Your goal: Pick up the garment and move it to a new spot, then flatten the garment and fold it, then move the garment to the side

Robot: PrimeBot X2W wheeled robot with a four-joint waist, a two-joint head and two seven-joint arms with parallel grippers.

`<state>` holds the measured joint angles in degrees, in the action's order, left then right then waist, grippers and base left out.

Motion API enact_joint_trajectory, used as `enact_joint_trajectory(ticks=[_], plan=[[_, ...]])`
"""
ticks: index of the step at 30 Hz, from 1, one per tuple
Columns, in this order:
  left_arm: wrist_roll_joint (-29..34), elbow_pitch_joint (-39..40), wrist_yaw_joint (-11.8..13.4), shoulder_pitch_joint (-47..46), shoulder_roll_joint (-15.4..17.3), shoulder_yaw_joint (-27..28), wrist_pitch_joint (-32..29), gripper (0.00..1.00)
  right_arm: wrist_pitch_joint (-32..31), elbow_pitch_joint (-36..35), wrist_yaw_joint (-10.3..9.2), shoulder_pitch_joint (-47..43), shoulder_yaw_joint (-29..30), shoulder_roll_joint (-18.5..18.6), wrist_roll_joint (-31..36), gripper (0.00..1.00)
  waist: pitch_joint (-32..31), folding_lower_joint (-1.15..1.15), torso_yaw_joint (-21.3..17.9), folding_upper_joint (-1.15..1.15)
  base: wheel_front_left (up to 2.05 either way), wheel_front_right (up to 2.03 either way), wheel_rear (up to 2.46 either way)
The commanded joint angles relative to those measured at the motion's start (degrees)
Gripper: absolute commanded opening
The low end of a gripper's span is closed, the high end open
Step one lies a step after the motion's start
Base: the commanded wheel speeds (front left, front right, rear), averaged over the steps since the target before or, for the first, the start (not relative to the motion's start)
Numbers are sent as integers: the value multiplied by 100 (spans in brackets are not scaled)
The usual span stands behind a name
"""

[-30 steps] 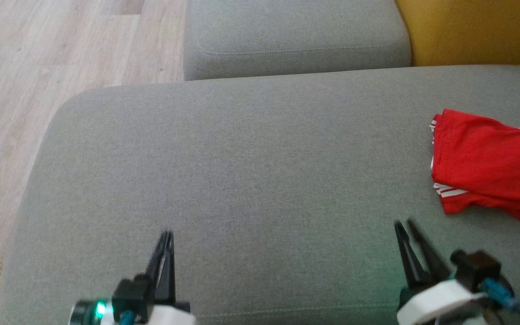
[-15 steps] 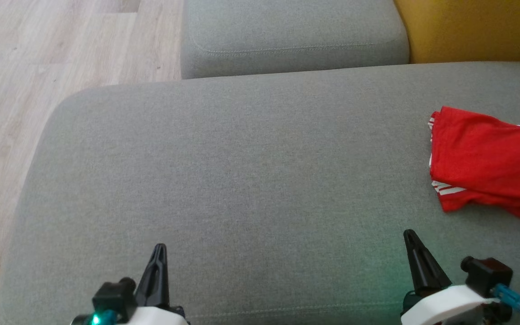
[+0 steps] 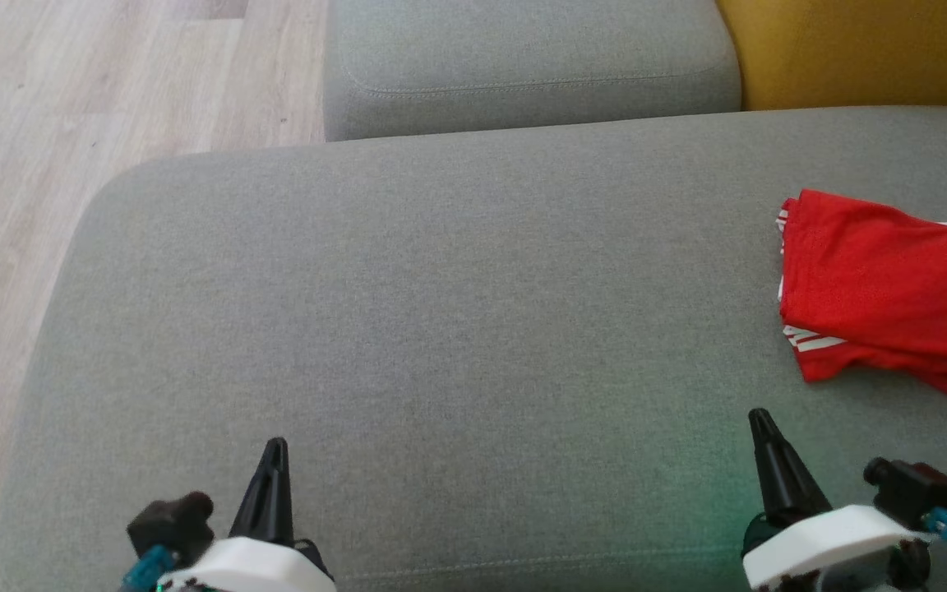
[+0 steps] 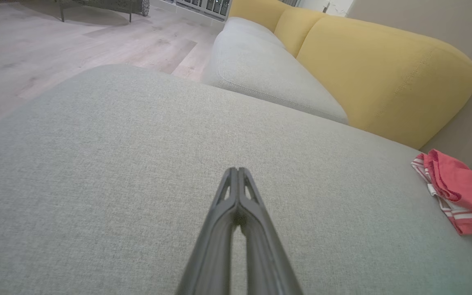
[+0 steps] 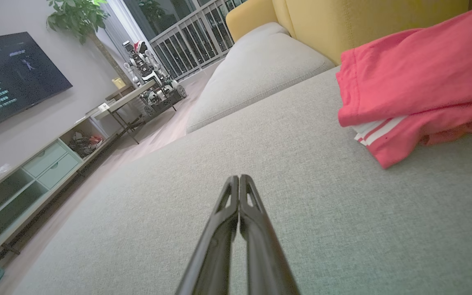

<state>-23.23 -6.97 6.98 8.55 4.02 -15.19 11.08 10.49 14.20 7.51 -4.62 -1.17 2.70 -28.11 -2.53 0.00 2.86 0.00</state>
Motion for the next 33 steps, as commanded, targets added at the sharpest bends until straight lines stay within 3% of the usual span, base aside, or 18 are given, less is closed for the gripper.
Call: enact_joint_trajectory(ticks=[1,33], plan=[[-225,144,-72,-327,71,158,-41,0,-37,-159,0,327,24,70,-224,0,5,0,-6,0,0,0,0],[-2581,-127,-536,-701,104,703,-512,0,-536,-116,-1,574,201,106,-2368,0,95,0,-100,0,0,0,0]])
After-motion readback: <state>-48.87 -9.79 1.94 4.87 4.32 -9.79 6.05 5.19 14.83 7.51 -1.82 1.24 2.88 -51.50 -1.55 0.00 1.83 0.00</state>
